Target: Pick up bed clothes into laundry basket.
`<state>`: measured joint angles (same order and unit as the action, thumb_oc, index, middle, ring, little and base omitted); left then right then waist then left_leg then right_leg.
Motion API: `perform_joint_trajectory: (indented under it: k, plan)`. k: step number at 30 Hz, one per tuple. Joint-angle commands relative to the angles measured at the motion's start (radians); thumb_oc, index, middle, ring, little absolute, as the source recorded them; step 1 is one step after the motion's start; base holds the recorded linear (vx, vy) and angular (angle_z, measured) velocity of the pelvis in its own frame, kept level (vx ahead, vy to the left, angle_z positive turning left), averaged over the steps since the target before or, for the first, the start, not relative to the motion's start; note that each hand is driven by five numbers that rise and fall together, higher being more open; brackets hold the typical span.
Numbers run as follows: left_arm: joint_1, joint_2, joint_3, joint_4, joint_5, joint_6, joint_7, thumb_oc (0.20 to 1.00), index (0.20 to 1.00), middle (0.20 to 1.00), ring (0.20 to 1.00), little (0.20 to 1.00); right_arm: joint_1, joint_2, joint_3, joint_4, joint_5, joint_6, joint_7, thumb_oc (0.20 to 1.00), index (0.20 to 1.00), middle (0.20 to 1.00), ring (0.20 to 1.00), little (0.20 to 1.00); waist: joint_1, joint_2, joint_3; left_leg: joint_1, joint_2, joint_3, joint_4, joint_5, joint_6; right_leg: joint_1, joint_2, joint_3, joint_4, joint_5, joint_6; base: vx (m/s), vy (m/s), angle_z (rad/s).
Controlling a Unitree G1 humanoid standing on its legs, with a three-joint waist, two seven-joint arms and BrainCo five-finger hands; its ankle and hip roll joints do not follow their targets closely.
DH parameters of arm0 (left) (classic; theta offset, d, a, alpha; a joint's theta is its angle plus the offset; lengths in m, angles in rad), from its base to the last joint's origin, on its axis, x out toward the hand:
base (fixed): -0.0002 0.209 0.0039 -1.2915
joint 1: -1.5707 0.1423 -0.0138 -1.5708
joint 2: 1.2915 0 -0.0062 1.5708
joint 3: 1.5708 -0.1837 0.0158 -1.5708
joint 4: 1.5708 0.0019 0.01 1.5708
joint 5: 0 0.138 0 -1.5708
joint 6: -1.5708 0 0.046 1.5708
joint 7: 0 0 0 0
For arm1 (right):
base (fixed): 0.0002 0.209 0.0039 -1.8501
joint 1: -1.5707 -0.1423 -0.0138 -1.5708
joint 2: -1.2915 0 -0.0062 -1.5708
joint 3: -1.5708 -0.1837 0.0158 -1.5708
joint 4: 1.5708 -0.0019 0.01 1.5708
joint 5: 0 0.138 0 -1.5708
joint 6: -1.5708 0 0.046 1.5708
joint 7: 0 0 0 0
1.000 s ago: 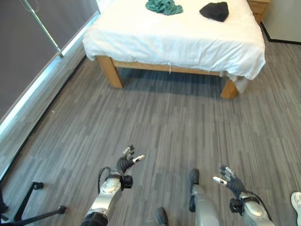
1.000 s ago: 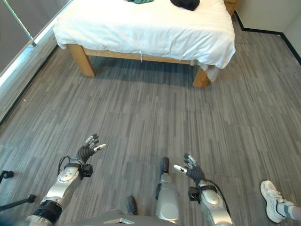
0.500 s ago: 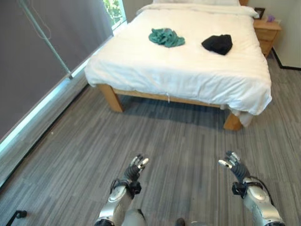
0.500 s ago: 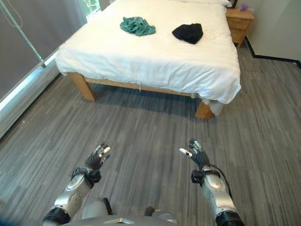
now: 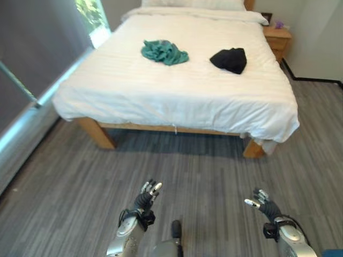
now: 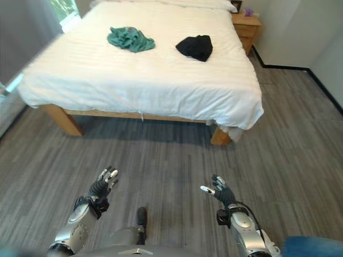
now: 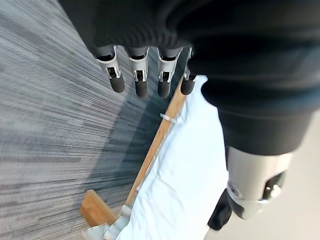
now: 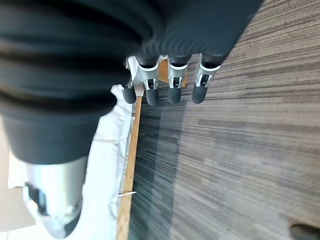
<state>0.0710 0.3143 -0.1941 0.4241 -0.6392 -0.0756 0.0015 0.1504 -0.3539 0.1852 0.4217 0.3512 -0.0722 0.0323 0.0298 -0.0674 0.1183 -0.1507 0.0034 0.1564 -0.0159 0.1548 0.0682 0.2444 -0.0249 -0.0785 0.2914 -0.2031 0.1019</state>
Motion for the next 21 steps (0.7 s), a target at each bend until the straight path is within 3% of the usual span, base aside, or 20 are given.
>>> perform_joint_trajectory:
  k: [1, 2, 3, 4, 8, 9, 10, 11, 14, 16, 18, 19, 20, 21]
  plan:
    - [-0.055, 0.035, 0.007, -0.081, 0.124, -0.061, 0.005, 1.000, 1.000, 1.000, 1.000, 1.000, -0.086, -0.005, -0.020, -0.059, -0.001, -0.052, 0.012, 1.000, 1.000, 1.000, 1.000, 1.000, 0.027, 0.018, 0.012, 0.057, 0.043, 0.018, 0.005, -0.010, -0.057, -0.171, -0.165, 0.011, 0.118, 0.384, 0.073, 0.29, 0.226, -0.23]
    - [-0.066, 0.039, 0.005, -0.075, 0.124, -0.064, 0.006, 1.000, 1.000, 1.000, 1.000, 1.000, -0.093, 0.001, -0.019, -0.066, 0.004, -0.057, 0.008, 1.000, 1.000, 1.000, 1.000, 1.000, 0.019, 0.029, 0.017, 0.081, 0.045, 0.027, -0.004, -0.023, -0.048, -0.203, -0.170, -0.004, 0.168, 0.418, 0.077, 0.45, 0.322, 0.03]
    - [-0.080, 0.056, 0.019, -0.091, 0.164, -0.063, 0.014, 1.000, 1.000, 1.000, 1.000, 1.000, -0.100, 0.010, -0.023, -0.085, 0.005, -0.059, 0.009, 1.000, 1.000, 1.000, 1.000, 1.000, 0.009, 0.042, 0.027, 0.147, 0.043, 0.053, -0.020, -0.058, -0.035, -0.272, -0.233, -0.099, 0.205, 0.433, 0.075, 0.43, 0.264, -0.05]
    - [-0.079, 0.059, 0.020, -0.095, 0.161, -0.065, 0.010, 1.000, 1.000, 1.000, 1.000, 1.000, -0.097, 0.012, -0.022, -0.087, 0.005, -0.057, 0.012, 1.000, 1.000, 1.000, 1.000, 1.000, 0.002, 0.045, 0.033, 0.168, 0.041, 0.053, -0.027, -0.066, -0.034, -0.289, -0.246, -0.120, 0.206, 0.420, 0.073, 0.34, 0.189, -0.09]
    - [-0.085, 0.058, 0.019, -0.093, 0.173, -0.072, 0.003, 1.000, 1.000, 1.000, 1.000, 1.000, -0.083, 0.005, -0.029, -0.093, 0.002, -0.051, 0.024, 1.000, 1.000, 1.000, 1.000, 1.000, -0.019, 0.051, 0.043, 0.228, 0.044, 0.046, -0.053, -0.085, -0.049, -0.337, -0.247, -0.187, 0.095, 0.359, 0.064, 0.31, -0.014, 0.16]
    - [-0.084, 0.061, 0.015, -0.102, 0.198, -0.075, 0.000, 1.000, 1.000, 1.000, 1.000, 1.000, -0.068, 0.005, -0.046, -0.090, 0.015, -0.049, 0.022, 1.000, 1.000, 1.000, 1.000, 1.000, -0.036, 0.046, 0.040, 0.255, 0.040, 0.037, -0.068, -0.113, -0.064, -0.357, -0.238, -0.181, -0.058, 0.340, 0.066, 0.33, -0.110, 0.33]
    - [-0.083, 0.061, 0.015, -0.102, 0.198, -0.075, 0.000, 1.000, 1.000, 1.000, 1.000, 1.000, -0.067, 0.005, -0.046, -0.090, 0.015, -0.049, 0.022, 1.000, 1.000, 1.000, 1.000, 1.000, -0.036, 0.048, 0.041, 0.258, 0.043, 0.036, -0.068, -0.115, -0.065, -0.351, -0.235, -0.183, -0.064, 0.341, 0.066, 0.48, -0.199, 0.27]
    - [-0.090, 0.056, 0.004, -0.099, 0.212, -0.078, 0.001, 1.000, 1.000, 1.000, 1.000, 1.000, -0.048, 0.006, -0.062, -0.090, 0.019, -0.053, 0.018, 1.000, 1.000, 1.000, 1.000, 1.000, -0.059, 0.039, 0.040, 0.284, 0.040, 0.014, -0.071, -0.140, -0.082, -0.380, -0.208, -0.119, -0.227, 0.355, 0.080, 0.39, -0.165, 0.28]
    - [-0.129, 0.048, -0.025, -0.078, 0.228, -0.083, -0.001, 1.000, 1.000, 1.000, 1.000, 1.000, -0.020, 0.014, -0.081, -0.100, 0.029, -0.056, 0.012, 1.000, 1.000, 1.000, 1.000, 1.000, -0.078, 0.026, 0.040, 0.323, 0.049, -0.010, -0.071, -0.185, -0.103, -0.419, -0.206, -0.053, -0.346, 0.423, 0.119, 0.33, -0.155, 0.34]
    - [-0.146, 0.045, -0.036, -0.072, 0.236, -0.087, 0.003, 1.000, 1.000, 1.000, 1.000, 1.000, -0.016, 0.017, -0.085, -0.097, 0.035, -0.058, 0.009, 1.000, 1.000, 1.000, 1.000, 1.000, -0.082, 0.025, 0.044, 0.343, 0.057, -0.016, -0.071, -0.192, -0.110, -0.426, -0.205, -0.049, -0.347, 0.438, 0.128, 0.33, -0.200, 0.41]
    - [-0.166, 0.041, -0.049, -0.075, 0.238, -0.089, 0.011, 1.000, 1.000, 1.000, 1.000, 1.000, -0.013, 0.013, -0.074, -0.080, 0.052, -0.061, 0.020, 1.000, 1.000, 1.000, 1.000, 1.000, -0.083, 0.030, 0.050, 0.388, 0.105, -0.043, -0.046, -0.179, -0.129, -0.433, -0.191, -0.059, -0.261, 0.418, 0.112, 0.34, -0.275, 0.63]
    - [-0.166, 0.041, -0.048, -0.075, 0.238, -0.089, 0.011, 1.000, 1.000, 1.000, 1.000, 1.000, -0.013, 0.013, -0.074, -0.080, 0.052, -0.061, 0.020, 1.000, 1.000, 1.000, 1.000, 1.000, -0.084, 0.030, 0.050, 0.388, 0.105, -0.043, -0.046, -0.179, -0.129, -0.433, -0.191, -0.059, -0.260, 0.417, 0.112, 0.18, -0.214, 0.14]
    - [-0.165, 0.041, -0.055, -0.077, 0.232, -0.085, 0.000, 1.000, 1.000, 1.000, 1.000, 1.000, -0.017, 0.001, -0.069, -0.073, 0.053, -0.058, 0.027, 1.000, 1.000, 1.000, 1.000, 1.000, -0.086, 0.034, 0.046, 0.380, 0.133, -0.068, 0.000, -0.172, -0.137, -0.425, -0.172, -0.049, -0.234, 0.381, 0.091, 0.24, -0.318, 0.11]
    - [-0.160, 0.041, -0.055, -0.082, 0.221, -0.082, -0.007, 1.000, 1.000, 1.000, 1.000, 1.000, -0.030, -0.017, -0.061, -0.053, 0.055, -0.055, 0.027, 1.000, 1.000, 1.000, 1.000, 1.000, -0.078, 0.039, 0.048, 0.339, 0.177, -0.089, 0.123, -0.116, -0.155, -0.401, -0.150, -0.061, -0.207, 0.347, 0.053, 0.24, -0.322, 0.19]
